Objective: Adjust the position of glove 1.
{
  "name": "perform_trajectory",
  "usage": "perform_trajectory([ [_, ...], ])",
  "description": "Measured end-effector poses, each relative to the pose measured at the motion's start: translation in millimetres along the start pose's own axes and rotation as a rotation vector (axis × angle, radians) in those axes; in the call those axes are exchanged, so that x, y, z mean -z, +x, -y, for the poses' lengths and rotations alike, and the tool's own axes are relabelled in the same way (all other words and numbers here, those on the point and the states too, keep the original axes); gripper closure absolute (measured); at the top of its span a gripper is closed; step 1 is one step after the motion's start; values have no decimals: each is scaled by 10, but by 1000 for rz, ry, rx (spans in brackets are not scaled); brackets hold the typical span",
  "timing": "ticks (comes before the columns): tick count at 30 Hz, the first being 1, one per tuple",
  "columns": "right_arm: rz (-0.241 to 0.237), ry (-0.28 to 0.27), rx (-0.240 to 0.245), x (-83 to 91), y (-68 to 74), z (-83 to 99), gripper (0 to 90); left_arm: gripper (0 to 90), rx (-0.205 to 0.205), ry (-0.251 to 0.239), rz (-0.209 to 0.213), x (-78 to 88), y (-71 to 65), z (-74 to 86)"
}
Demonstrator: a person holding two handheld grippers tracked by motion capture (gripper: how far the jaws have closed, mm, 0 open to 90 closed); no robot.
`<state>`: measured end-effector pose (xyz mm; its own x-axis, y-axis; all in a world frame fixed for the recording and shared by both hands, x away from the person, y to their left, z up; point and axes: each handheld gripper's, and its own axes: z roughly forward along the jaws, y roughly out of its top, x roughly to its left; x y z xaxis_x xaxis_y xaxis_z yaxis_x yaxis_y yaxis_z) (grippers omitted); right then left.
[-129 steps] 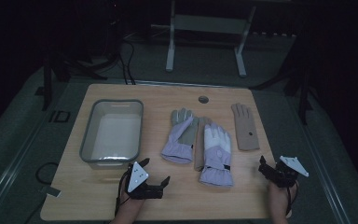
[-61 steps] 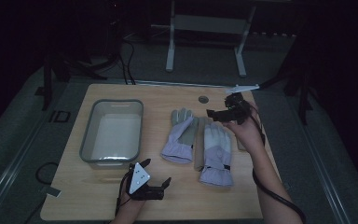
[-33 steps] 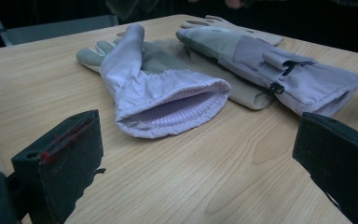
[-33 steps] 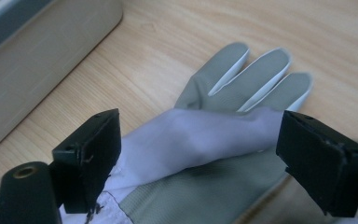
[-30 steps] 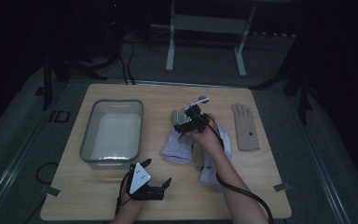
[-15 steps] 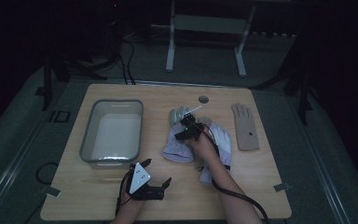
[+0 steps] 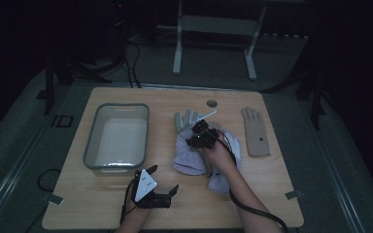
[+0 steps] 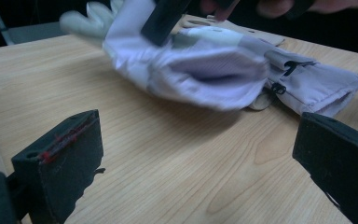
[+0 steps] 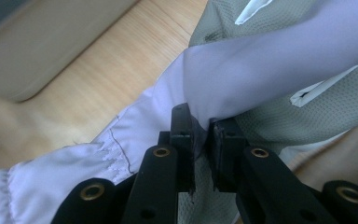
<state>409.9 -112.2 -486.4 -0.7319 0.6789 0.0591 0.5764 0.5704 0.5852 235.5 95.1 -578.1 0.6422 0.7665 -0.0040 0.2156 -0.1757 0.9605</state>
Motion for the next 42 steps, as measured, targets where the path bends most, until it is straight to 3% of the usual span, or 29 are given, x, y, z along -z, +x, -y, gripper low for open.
perform_trajectory([
  [6,35,-27,24,183,110,129,813,19,1,1,-2,1,-1,0],
  [8,48,2,45,141,132,216,812,19,4,-3,-4,3,-3,2],
  [12,10,13,-17,6,36,403,812,20,5,-3,-2,2,-4,2],
  [15,1,34,-19,-126,27,460,812,20,0,1,-2,1,-5,0],
  [18,-1,38,0,-195,34,455,809,20,-2,0,-2,3,-5,1],
  [23,-64,27,69,-221,-36,427,807,20,-1,-1,-2,4,-6,2],
  [27,-96,31,80,-249,-82,401,801,20,1,1,-2,1,-6,1],
  [30,-120,37,62,-245,-124,407,778,19,1,0,-2,3,-6,2],
  [33,-126,57,74,-215,-131,424,787,20,-1,0,-2,3,-5,1],
  [35,-107,64,119,-190,-122,438,787,20,0,-1,-2,4,-5,2],
  [38,-119,62,96,-176,-163,465,782,20,-3,-2,-3,3,-7,2],
  [42,-99,47,70,-152,-190,516,780,19,-3,-1,-3,4,-4,1],
])
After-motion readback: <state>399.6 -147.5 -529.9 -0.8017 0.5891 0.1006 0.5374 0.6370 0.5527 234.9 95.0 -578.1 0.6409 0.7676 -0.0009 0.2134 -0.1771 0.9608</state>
